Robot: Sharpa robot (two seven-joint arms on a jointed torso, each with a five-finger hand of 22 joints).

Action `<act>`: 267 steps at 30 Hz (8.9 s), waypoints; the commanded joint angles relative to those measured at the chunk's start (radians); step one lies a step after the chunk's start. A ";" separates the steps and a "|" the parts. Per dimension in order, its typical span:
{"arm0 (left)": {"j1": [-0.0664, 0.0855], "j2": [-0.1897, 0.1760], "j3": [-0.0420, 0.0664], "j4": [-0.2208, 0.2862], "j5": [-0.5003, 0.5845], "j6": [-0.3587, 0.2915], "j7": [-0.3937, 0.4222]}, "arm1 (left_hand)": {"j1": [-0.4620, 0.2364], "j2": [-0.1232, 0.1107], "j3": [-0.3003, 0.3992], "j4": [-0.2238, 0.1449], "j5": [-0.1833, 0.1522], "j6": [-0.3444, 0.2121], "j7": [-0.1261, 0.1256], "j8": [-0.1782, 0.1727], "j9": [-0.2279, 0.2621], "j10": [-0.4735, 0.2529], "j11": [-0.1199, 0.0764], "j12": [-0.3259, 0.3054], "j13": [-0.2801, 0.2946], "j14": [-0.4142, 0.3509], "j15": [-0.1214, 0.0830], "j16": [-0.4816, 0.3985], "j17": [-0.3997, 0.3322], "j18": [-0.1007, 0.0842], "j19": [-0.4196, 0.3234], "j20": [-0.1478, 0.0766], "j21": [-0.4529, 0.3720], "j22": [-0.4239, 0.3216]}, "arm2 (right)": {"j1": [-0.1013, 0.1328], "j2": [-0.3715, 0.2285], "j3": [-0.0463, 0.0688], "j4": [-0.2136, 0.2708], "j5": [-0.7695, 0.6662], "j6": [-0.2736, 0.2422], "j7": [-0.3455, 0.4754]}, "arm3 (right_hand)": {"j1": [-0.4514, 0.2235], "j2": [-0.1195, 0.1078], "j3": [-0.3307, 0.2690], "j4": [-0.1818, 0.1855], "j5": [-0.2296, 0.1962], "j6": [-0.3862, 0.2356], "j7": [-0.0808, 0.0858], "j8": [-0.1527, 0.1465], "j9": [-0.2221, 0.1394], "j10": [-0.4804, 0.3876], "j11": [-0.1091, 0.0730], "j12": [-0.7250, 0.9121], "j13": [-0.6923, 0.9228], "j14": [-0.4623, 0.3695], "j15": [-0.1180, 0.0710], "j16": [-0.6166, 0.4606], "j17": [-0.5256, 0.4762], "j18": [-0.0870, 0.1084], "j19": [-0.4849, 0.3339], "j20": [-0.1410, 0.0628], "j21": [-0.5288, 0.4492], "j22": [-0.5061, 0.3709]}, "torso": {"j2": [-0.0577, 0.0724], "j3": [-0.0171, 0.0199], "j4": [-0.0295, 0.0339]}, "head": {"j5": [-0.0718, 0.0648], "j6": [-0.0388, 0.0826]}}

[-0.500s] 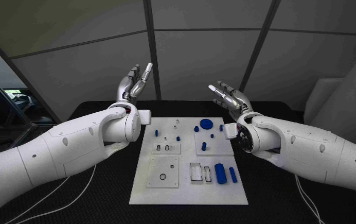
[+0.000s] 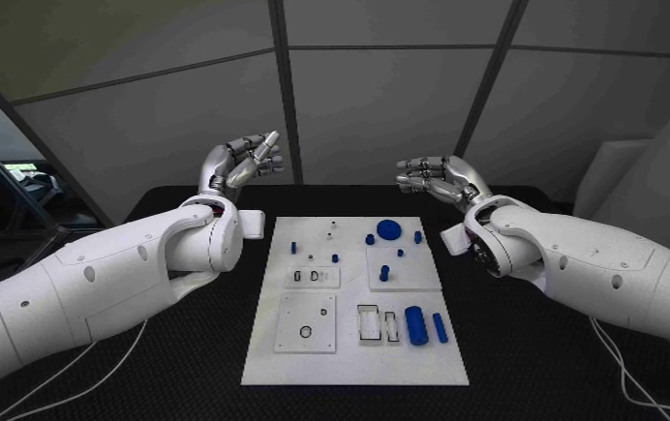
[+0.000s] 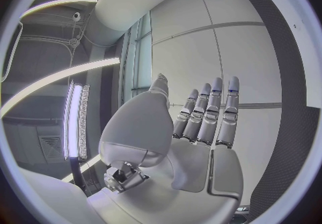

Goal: Assemble the parts on the task board

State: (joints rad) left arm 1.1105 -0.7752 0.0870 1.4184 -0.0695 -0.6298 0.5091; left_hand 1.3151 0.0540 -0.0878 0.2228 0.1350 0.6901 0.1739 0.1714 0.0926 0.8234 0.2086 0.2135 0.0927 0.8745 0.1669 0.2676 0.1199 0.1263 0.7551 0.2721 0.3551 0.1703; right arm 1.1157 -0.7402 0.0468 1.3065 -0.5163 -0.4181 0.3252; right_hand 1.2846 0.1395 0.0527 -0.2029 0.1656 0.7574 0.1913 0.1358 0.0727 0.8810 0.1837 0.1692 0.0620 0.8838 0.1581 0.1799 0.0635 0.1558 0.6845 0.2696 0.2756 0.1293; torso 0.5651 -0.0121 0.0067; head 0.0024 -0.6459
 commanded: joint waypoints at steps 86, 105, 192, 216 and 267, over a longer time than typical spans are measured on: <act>0.000 -0.134 0.001 0.254 -0.094 0.154 -0.098 | 0.069 -0.027 0.006 -0.043 -0.015 0.255 0.036 -0.045 -0.027 0.270 -0.059 -0.107 -0.019 0.315 -0.078 -0.063 0.185 0.054 0.246 -0.081 0.096 0.029 | 0.093 0.111 0.001 0.004 -1.190 0.249 -0.462 | -0.015 -0.141 0.353 -0.005 0.013 0.357 -0.050 -0.048 0.003 0.384 -0.116 -0.085 0.025 0.616 -0.169 1.075 0.951 -0.020 0.511 -0.184 0.890 0.683 | 0.179 -0.0064 0.0246 | -0.021 0.032; 0.000 -0.132 0.001 0.247 -0.085 0.157 -0.098 | 0.069 -0.027 0.005 -0.043 -0.015 0.255 0.036 -0.046 -0.027 0.270 -0.059 -0.107 -0.019 0.315 -0.078 -0.064 0.186 0.054 0.246 -0.080 0.096 0.029 | 0.109 0.180 0.002 -0.025 -1.170 0.051 -0.441 | -0.002 -0.147 0.382 -0.006 0.020 0.371 -0.048 -0.048 0.004 0.389 -0.116 -0.092 0.024 0.614 -0.170 1.093 0.967 -0.026 0.521 -0.183 0.922 0.724 | 0.181 -0.0080 0.0275 | -0.020 0.041; 0.001 -0.134 0.001 0.239 -0.078 0.198 -0.115 | 0.077 -0.023 0.002 -0.051 -0.013 0.260 0.037 -0.049 -0.027 0.272 -0.058 -0.113 -0.018 0.313 -0.076 -0.076 0.195 0.054 0.242 -0.079 0.096 0.030 | 0.115 -0.065 0.001 0.111 -0.769 0.162 -0.533 | -0.036 -0.273 0.137 0.205 0.086 0.192 -0.050 -0.031 0.002 0.351 -0.134 0.594 0.558 0.646 -0.179 1.296 1.267 -0.075 0.654 -0.181 1.107 1.027 | 0.175 0.0019 0.0105 | -0.021 0.041; 0.001 -0.131 0.000 0.235 -0.078 0.207 -0.113 | 0.076 -0.020 0.000 -0.050 -0.013 0.261 0.037 -0.051 -0.027 0.272 -0.059 -0.115 -0.018 0.316 -0.077 -0.079 0.200 0.055 0.245 -0.079 0.099 0.031 | 0.114 0.030 0.001 -0.005 -0.869 0.225 -0.594 | 0.033 -0.248 0.039 0.287 0.082 0.135 -0.030 0.001 -0.001 0.422 -0.111 1.024 1.039 0.663 -0.160 1.348 1.385 -0.085 0.682 -0.163 1.142 1.093 | 0.178 -0.0012 0.0157 | -0.021 0.045; 0.001 -0.132 0.000 0.230 -0.078 0.217 -0.130 | 0.078 -0.018 0.000 -0.052 -0.013 0.261 0.038 -0.053 -0.027 0.273 -0.058 -0.117 -0.017 0.317 -0.077 -0.081 0.203 0.055 0.246 -0.079 0.101 0.033 | 0.113 0.070 0.001 -0.013 -1.050 0.226 -0.620 | 0.111 -0.165 0.168 0.259 0.036 0.262 -0.062 0.057 0.018 0.488 -0.139 1.136 1.184 0.669 -0.182 1.361 1.421 -0.090 0.693 -0.181 1.156 1.122 | 0.178 0.0003 0.0157 | -0.014 0.035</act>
State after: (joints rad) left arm 1.1104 -0.9068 0.0869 1.6485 -0.1463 -0.4292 0.3839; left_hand 1.3950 0.0291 -0.0842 0.1723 0.1234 0.9487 0.2091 0.1248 0.0659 1.0955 0.1455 0.0999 0.0745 1.1882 0.0858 0.1897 0.3217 0.1943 0.9967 0.1881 0.4518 0.2015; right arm 1.2296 -0.6663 0.0493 1.2853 -1.5152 -0.1575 -0.2988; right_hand 1.3953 -0.0417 0.2131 0.0554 0.2081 0.9851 0.1505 0.1942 0.0768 1.3619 0.0480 1.3011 1.2456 1.4669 -0.0164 1.5355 1.3077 0.0850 1.3765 0.0978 1.4251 1.2501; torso 0.7434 -0.0126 0.0227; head -0.0119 -0.6110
